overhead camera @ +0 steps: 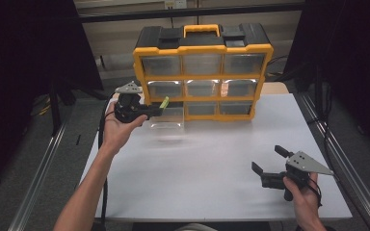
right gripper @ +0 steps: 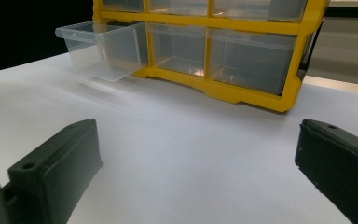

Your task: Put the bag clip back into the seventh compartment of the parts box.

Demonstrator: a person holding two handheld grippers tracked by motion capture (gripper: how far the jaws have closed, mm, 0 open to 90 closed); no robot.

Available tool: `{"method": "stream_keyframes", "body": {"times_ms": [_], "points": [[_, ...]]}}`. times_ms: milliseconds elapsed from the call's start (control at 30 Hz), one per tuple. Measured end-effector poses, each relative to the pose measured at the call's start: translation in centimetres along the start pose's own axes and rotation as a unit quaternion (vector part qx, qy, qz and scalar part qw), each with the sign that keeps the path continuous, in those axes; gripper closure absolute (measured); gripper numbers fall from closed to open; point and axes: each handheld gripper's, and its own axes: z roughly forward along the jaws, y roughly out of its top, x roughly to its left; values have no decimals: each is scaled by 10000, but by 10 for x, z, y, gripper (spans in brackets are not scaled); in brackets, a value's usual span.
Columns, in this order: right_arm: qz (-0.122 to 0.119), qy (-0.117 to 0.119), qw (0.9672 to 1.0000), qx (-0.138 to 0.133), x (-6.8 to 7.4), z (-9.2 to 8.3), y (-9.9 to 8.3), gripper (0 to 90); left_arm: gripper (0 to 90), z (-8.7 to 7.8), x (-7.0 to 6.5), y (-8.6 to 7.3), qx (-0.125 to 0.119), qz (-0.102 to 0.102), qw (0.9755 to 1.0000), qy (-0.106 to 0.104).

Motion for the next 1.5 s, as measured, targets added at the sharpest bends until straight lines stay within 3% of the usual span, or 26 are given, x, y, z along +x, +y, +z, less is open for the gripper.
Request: {"method": "stream_keyframes", "body": {"times_ms": [33,133,233,333,500,567,867,933,967,1100,1133,1167,1300,1333,1367,1400,1433,1467,1500], "points": [[18,-6,10000,-1,0,0,0,0,785,0,0,2,26,-9,10000,72],[24,2,10000,10,0,0,0,0,785,3,0,6,83,19,10000,-4],[25,-11,10000,0,0,0,0,0,786,5,1,11,348,106,9993,124],[5,10,10000,4,0,0,0,0,786,8,4,14,309,73,9995,88],[21,1,10000,1,-1,0,0,0,785,13,7,20,446,217,9988,52],[11,4,10000,1,-1,1,0,0,785,15,9,21,469,187,9986,160],[17,14,10000,17,0,1,0,0,785,26,18,22,690,41,9975,109],[16,28,10000,39,0,1,0,0,785,29,21,22,696,-22,9973,216],[8,24,10000,31,-1,1,0,0,785,29,23,22,765,60,9969,177],[15,5,10000,27,-1,1,0,0,785,33,25,22,867,-10,9961,146],[15,5,10000,27,-1,1,0,0,785,33,26,23,988,-8,9951,87],[26,25,10000,43,-1,1,0,0,785,34,26,23,1028,78,9946,117],[-1,19,10000,17,-1,1,0,0,785,38,26,21,1098,-6,9939,107],[1,10,10000,17,-1,1,0,0,785,39,27,21,1199,16,9928,57],[11,8,10000,24,-1,0,0,0,785,38,30,22,1394,253,9899,1],[15,11,10000,21,-1,0,0,0,785,41,27,20,1320,41,9912,54],[11,5,10000,7,-1,0,0,0,785,43,26,19,1262,-29,9920,68],[-7,19,10000,12,-1,0,0,0,785,45,25,19,1252,-92,9921,59],[-7,19,10000,12,-1,0,0,0,785,45,26,19,1364,-2,9906,19]]}}
